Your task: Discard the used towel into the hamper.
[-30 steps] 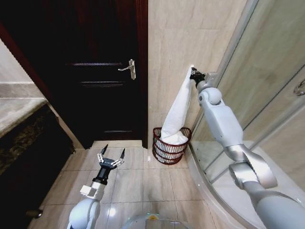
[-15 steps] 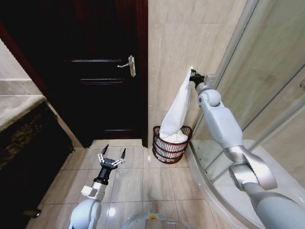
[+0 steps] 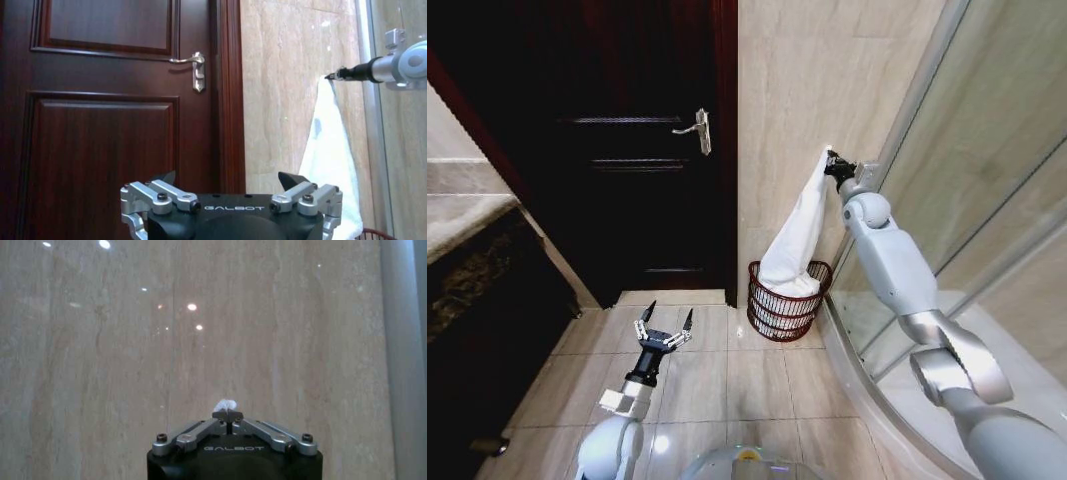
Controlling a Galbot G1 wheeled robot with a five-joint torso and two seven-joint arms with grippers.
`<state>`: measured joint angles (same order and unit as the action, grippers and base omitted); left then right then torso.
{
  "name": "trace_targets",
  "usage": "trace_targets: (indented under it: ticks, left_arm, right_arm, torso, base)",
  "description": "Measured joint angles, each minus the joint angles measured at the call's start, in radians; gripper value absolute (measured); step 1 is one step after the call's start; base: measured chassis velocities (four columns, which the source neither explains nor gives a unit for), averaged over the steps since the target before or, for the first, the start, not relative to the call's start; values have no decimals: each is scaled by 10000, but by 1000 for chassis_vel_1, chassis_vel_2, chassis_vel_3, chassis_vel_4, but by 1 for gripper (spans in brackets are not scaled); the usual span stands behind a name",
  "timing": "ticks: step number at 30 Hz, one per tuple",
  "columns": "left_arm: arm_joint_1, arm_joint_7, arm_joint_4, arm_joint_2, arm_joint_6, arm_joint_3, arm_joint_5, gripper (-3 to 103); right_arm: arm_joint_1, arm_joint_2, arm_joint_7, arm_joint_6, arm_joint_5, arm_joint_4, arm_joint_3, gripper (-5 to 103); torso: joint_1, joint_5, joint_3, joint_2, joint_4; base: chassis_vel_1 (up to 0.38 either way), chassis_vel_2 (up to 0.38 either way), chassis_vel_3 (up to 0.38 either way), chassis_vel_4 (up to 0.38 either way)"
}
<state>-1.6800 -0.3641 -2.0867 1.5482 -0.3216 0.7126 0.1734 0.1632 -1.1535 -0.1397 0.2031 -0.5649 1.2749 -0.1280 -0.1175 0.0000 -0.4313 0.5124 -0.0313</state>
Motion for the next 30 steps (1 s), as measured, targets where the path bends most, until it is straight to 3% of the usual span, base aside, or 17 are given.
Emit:
trace_targets:
  ticks: [30]
  left_arm:
    - [-98, -86, 162, -54, -203, 68, 98, 100]
  right_arm:
    - [1304, 146, -188, 41, 48, 959, -116, 0]
  torso:
    - [494, -1, 757, -1250, 0]
  base:
    - [0, 0, 0, 0]
